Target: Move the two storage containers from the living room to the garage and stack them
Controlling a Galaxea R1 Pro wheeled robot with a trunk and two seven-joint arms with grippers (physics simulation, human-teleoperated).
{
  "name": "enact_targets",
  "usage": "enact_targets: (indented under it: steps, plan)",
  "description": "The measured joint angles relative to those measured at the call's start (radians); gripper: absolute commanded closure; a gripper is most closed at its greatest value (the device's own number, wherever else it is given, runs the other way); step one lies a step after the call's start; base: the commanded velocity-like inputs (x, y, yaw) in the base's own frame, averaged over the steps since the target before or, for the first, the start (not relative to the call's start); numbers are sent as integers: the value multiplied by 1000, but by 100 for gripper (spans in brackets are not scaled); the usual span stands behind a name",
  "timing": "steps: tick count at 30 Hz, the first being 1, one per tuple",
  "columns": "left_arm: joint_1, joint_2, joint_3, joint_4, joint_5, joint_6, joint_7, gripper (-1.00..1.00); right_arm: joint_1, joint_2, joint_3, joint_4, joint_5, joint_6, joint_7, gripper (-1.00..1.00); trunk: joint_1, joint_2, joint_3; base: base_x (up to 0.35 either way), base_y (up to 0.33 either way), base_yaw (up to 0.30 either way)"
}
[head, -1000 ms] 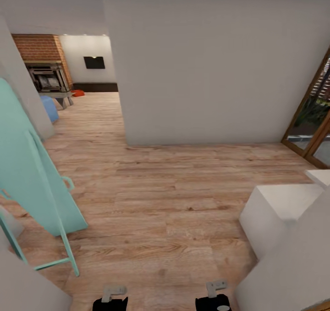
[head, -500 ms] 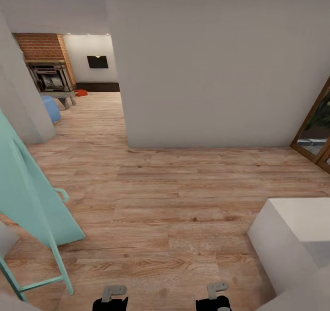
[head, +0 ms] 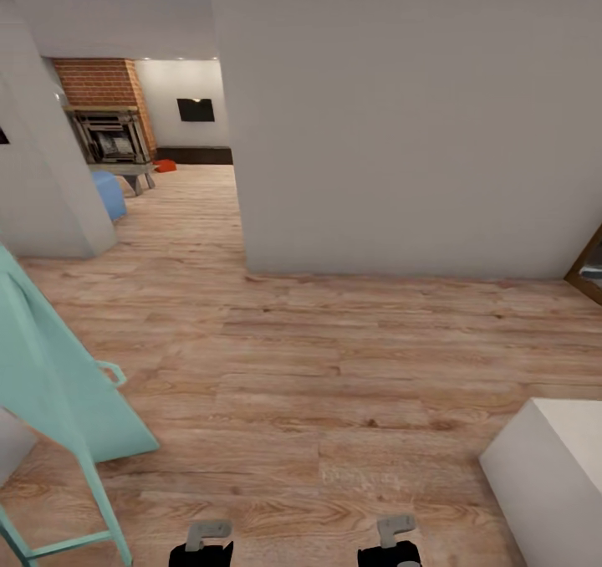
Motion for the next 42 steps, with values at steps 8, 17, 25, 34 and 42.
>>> enact_targets:
  steps: [8, 17, 25, 34, 42]
  plan:
    - [0, 0, 0, 0, 0, 0, 0, -100, 0, 0, 0, -1, -1, -2, 0, -100, 0, 0, 0, 338, 0, 5]
    - [0, 0, 0, 0, 0, 0, 0, -100, 0, 1, 0, -1, -1, -1, -1, -100, 0, 0, -3, 337, 0, 119]
    - [0, 0, 0, 0, 0, 0, 0, -100, 0, 0, 0, -1, -1, -1, 0, -100, 0, 0, -6, 316, -76, 65]
    - [0, 0, 0, 0, 0, 0, 0, -100, 0, 0, 0, -1, -1, -2, 0, -100, 0, 0, -7, 299, -39, 56]
    - [0, 0, 0, 0, 0, 0, 0, -100, 0, 0, 0, -1, -1, -3, 0, -100, 0, 0, -9, 302, -2, 55]
